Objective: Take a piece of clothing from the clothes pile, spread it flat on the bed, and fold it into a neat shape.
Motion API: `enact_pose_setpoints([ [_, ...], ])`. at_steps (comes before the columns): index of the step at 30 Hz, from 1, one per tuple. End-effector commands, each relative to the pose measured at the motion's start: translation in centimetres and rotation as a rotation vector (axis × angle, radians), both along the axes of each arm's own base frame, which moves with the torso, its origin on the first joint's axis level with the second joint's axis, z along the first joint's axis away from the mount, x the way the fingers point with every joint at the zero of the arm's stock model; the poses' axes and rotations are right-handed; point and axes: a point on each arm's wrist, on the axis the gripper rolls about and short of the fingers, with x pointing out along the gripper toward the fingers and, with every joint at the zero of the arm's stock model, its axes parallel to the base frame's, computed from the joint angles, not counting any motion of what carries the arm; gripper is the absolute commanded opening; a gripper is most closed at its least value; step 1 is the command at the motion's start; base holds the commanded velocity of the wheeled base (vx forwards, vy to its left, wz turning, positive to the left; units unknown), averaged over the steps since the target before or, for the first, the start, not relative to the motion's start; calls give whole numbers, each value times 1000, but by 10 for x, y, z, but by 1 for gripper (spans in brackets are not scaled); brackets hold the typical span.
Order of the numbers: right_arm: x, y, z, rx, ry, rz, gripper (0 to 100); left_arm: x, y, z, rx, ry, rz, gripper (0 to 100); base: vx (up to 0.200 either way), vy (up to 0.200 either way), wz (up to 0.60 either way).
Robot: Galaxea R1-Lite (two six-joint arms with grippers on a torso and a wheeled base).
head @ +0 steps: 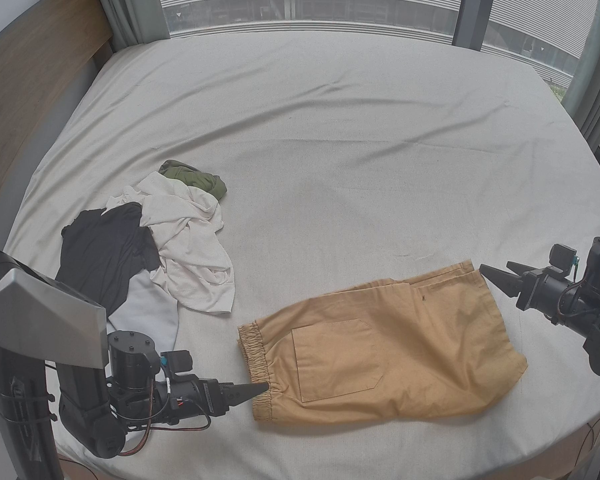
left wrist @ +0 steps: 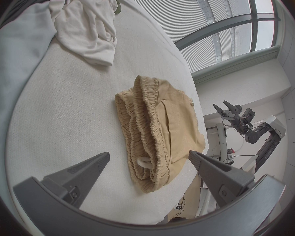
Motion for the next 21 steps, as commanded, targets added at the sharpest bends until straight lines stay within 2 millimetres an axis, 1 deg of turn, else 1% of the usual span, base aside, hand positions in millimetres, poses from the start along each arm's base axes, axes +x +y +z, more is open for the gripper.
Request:
enact_pose_setpoints([
  [1, 0, 0, 0, 0, 1, 1, 100, 6, -3, -9, 3, 11, -3, 100, 0, 0, 0],
  [8, -1, 3, -1, 0, 6, 11, 100, 12, -8, -16, 0, 11, -8, 100, 0, 0, 0],
  [11, -1, 3, -1, 0, 6, 12, 100, 14, -9, -15, -5, 4, -10, 100, 0, 0, 0],
  [14, -1, 5, -2, 1, 10, 18, 100, 17, -18, -14, -31, 4, -21, 100, 0, 0, 0],
  [21, -1, 8, -3, 1, 16, 29, 100, 20, -26, -12, -69, 15, -21, 100, 0, 0, 0],
])
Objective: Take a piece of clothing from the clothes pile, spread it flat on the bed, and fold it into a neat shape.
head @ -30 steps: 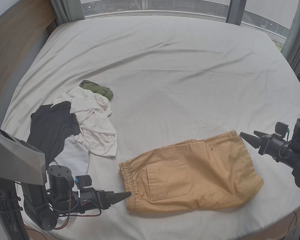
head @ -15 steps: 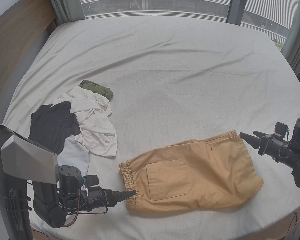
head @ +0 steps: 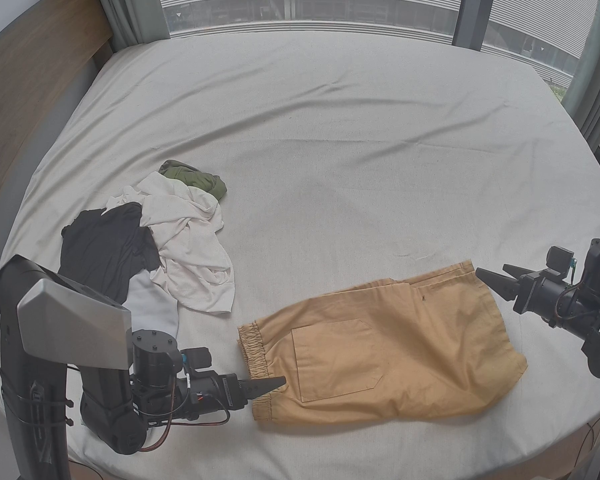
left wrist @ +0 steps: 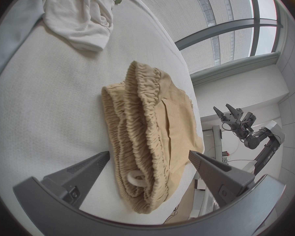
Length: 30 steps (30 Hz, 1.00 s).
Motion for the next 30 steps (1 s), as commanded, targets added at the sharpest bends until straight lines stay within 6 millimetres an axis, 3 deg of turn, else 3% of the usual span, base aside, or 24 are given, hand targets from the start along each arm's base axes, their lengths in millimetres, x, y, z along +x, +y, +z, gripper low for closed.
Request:
enact_pose_setpoints([
  [1, 0, 3, -1, 0, 4, 9, 100, 3, -6, 1, -15, -9, -9, 100, 0, 0, 0],
  [17, 2, 3, -5, -2, 21, 11, 100, 7, -16, -7, -28, 6, -25, 100, 0, 0, 0],
  [18, 2, 3, -5, -2, 21, 11, 100, 8, -16, -8, -28, 6, -24, 0, 0, 0, 0],
  [25, 2, 4, -6, -4, 24, 13, 100, 11, -15, -9, -29, 1, -12, 0, 0, 0, 0],
  [30, 1, 6, -10, -4, 39, 19, 100, 8, -2, -1, -29, 3, 24, 0, 0, 0, 0],
])
